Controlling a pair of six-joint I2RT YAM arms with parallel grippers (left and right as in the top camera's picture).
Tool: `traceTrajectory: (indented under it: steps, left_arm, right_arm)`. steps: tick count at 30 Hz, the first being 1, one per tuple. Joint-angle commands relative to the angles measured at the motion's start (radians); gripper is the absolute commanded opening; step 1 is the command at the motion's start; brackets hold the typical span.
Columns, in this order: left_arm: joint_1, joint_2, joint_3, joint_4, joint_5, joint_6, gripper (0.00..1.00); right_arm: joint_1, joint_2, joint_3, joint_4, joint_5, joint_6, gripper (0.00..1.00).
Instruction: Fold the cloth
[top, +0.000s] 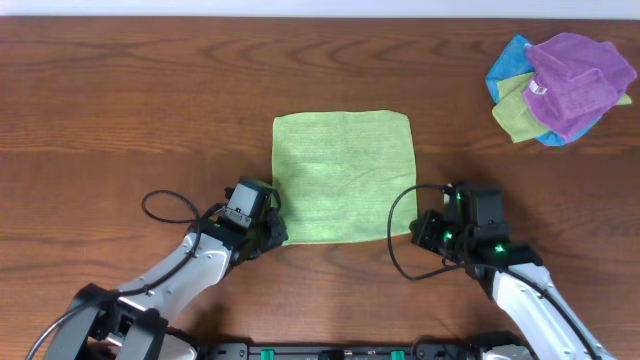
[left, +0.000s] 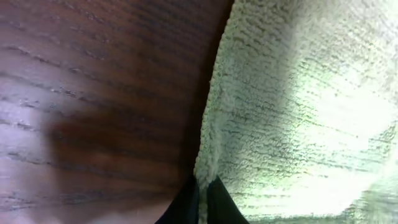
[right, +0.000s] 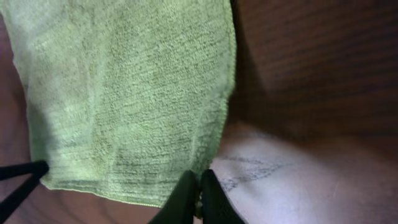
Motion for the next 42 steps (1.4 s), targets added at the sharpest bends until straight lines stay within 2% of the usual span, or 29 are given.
traceTrajectory:
  steps: [1, 11, 29, 42]
  left_arm:
    - [-0.005, 0.064, -0.055, -0.038, -0.037, -0.003, 0.06]
    - [-0.005, 0.064, 0.012, 0.003, 0.058, -0.035, 0.06]
    - [0.061, 0.064, 0.183, -0.075, 0.039, 0.000, 0.06]
    - [0.061, 0.064, 0.196, -0.121, 0.039, -0.004, 0.06]
  right_arm:
    - [-0.004, -0.008, 0.025, 0.005, 0.006, 0.006, 0.02]
    - [-0.003, -0.008, 0.027, 0.019, 0.006, 0.006, 0.01]
    - [0.024, -0.007, 0.027, 0.111, 0.055, 0.006, 0.01]
    - [0.082, 0.019, 0.027, 0.222, 0.108, 0.006, 0.01]
